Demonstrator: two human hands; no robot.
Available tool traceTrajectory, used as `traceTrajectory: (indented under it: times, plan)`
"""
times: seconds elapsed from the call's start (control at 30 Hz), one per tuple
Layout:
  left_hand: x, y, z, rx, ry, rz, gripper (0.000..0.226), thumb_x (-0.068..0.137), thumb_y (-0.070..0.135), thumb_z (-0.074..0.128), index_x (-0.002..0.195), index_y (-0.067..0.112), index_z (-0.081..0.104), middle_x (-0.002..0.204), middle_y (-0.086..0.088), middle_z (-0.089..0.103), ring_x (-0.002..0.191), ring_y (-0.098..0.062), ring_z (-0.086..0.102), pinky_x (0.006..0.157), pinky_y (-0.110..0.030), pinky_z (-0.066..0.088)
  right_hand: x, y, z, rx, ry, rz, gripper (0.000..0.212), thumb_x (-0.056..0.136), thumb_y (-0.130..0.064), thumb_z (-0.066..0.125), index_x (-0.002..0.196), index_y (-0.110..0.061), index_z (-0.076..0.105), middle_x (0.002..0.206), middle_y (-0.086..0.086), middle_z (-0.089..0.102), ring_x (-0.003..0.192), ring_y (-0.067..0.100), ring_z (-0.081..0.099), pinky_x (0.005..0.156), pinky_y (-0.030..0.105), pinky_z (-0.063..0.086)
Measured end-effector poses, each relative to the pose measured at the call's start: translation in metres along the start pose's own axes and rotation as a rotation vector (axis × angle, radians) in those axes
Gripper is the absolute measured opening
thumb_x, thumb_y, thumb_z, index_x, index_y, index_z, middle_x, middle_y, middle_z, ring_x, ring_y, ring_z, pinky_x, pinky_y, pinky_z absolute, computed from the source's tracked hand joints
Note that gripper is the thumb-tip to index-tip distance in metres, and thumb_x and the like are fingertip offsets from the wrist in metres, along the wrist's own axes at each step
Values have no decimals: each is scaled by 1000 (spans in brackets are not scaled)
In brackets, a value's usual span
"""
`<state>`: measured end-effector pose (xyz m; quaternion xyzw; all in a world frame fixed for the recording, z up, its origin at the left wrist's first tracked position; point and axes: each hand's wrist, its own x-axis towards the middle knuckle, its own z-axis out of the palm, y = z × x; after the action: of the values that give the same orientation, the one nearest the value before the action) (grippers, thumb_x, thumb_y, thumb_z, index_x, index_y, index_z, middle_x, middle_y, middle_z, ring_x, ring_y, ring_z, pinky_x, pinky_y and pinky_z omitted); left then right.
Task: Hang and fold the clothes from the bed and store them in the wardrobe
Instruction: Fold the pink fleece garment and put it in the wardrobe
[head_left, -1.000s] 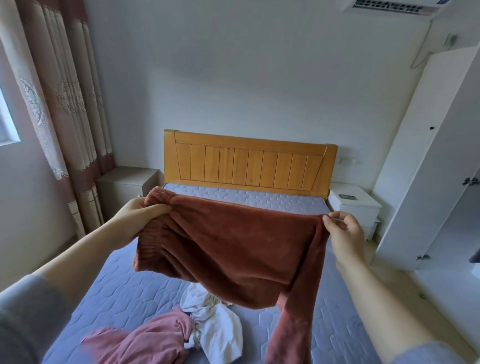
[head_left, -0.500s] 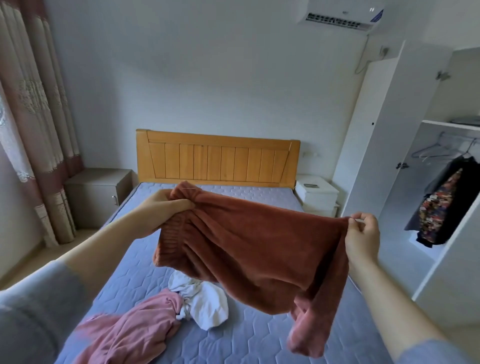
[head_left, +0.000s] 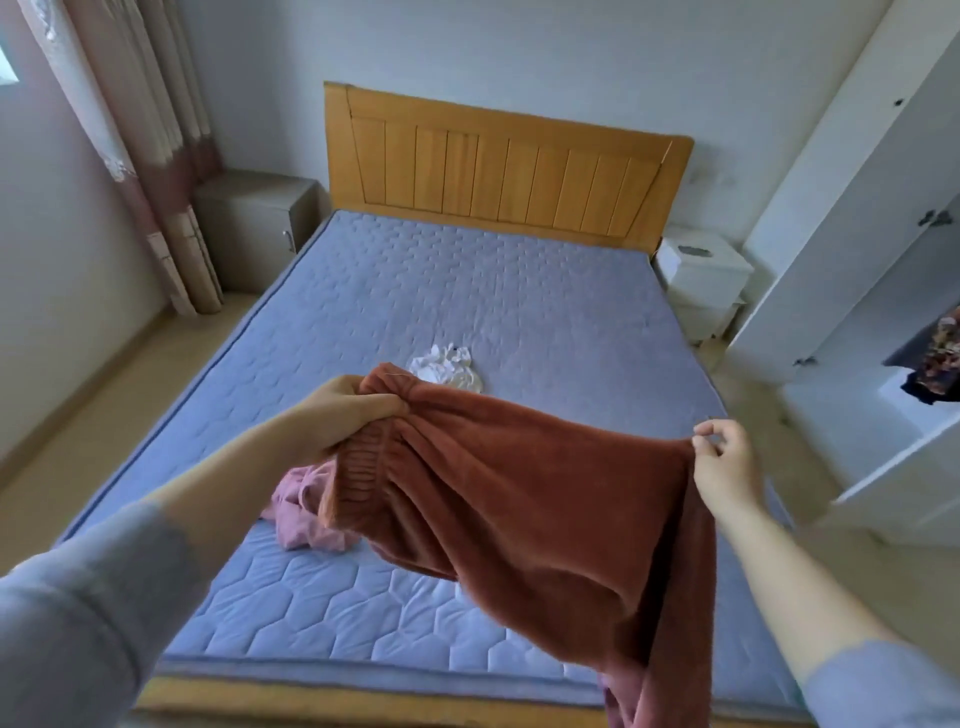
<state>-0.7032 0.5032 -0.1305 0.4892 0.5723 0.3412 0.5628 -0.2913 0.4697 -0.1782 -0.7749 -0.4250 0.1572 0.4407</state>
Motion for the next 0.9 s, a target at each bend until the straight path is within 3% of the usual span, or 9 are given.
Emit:
traceTrajectory:
  times: [0.1, 0.23, 0.43, 0.57, 0.73, 0.9]
  plan:
    - [18, -53, -15, 21, 37, -96, 27, 72, 16, 79, 94, 3, 71, 97, -20, 73, 82, -25, 69, 78, -34, 57, -7, 35, 66, -78, -114, 82, 11, 95, -5, 53, 97, -13, 59, 105, 9, 62, 98, 26, 57, 78, 27, 36]
    - [48, -119, -44, 43, 142, -218, 42, 57, 29, 75, 92, 6, 73, 97, -17, 74, 96, -32, 69, 92, -44, 54, -8, 68, 169, -154, -293, 166, 11, 95, -4, 52, 100, -7, 61, 110, 16, 65, 104, 33, 59, 81, 31, 39]
    - [102, -192, -98, 85, 306, -346, 28, 60, 28, 76, 82, 11, 73, 81, -9, 75, 77, -23, 69, 78, -34, 55, 0, 84, 311, -229, -494, 169, 10, 95, -5, 53, 99, -6, 62, 107, 16, 67, 101, 33, 60, 78, 31, 38]
    - [120, -233, -135, 115, 399, -403, 3, 82, 13, 74, 79, 12, 72, 71, -2, 74, 73, -20, 68, 70, -30, 54, 1, 82, 380, -270, -618, 133, 10, 96, -10, 52, 99, -11, 61, 103, 11, 67, 99, 32, 59, 74, 29, 35]
    - [129, -275, -174, 102, 443, -502, 4, 83, 13, 72, 79, 12, 72, 72, -4, 75, 71, -19, 70, 69, -31, 54, -11, 80, 443, -308, -744, 139, 10, 97, -13, 50, 94, -17, 59, 101, 5, 62, 99, 29, 57, 76, 30, 36]
    - [137, -317, -215, 42, 477, -585, 4, 81, 15, 74, 80, 12, 72, 73, -4, 75, 82, -26, 71, 71, -32, 55, -35, 68, 497, -347, -812, 128, 14, 96, -11, 49, 89, -21, 57, 103, 2, 61, 93, 23, 56, 76, 30, 37]
